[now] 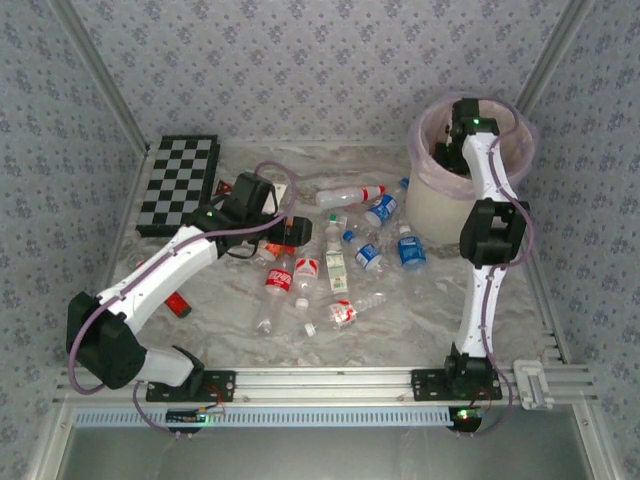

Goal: Put the plastic bottles in the bin

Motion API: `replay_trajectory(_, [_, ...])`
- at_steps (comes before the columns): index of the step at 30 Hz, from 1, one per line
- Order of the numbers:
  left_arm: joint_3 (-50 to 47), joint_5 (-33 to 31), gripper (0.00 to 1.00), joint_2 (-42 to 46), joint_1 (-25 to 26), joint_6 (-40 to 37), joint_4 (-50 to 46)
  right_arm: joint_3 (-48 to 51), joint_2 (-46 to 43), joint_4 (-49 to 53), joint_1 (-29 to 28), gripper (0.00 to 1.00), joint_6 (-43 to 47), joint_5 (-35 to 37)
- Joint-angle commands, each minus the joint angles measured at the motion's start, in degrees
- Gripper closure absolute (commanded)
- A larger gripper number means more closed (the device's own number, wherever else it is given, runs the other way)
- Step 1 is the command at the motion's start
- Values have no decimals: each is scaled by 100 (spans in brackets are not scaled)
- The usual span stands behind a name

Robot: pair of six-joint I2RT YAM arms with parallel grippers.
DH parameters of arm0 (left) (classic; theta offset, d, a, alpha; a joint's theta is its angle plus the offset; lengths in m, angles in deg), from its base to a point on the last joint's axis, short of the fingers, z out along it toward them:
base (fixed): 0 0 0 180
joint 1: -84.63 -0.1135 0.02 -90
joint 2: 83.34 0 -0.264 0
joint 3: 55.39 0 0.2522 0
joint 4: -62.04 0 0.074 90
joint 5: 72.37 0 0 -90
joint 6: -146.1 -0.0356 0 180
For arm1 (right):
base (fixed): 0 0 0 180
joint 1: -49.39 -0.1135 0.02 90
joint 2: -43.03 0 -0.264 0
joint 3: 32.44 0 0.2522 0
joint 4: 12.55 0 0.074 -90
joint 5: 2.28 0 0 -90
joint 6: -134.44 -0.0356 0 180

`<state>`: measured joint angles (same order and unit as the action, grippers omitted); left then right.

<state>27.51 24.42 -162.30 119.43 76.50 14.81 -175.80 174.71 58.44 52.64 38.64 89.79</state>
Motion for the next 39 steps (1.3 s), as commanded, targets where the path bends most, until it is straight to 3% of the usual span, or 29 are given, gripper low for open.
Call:
replay_trajectory(1, [-57, 25, 1, -21, -49, -98, -107, 346, -108, -27, -24, 57, -237, -144])
replay_trajectory(5, [-46, -17, 1, -12, -94, -171, -199, 198, -310, 47, -2, 29, -173, -43])
replay_trajectory(10, [-103, -55, 1, 62, -313, -268, -442, -485, -585, 546, 16, 15, 61, -35])
replay_trajectory(23, [-745, 3, 1, -483, -1104, -669, -753, -639, -2590, 869, 115, 6, 251, -313])
replay_trajectory(33, [-915, 42, 4, -1372, -1261, -688, 26, 1603, -4657, 9, -301, 5, -352, -1227])
replay_trajectory(39, [-789, 7, 15, -1816, -1257, -670, 132, 2655, -5529, -143, -519, 6, -659, -1603])
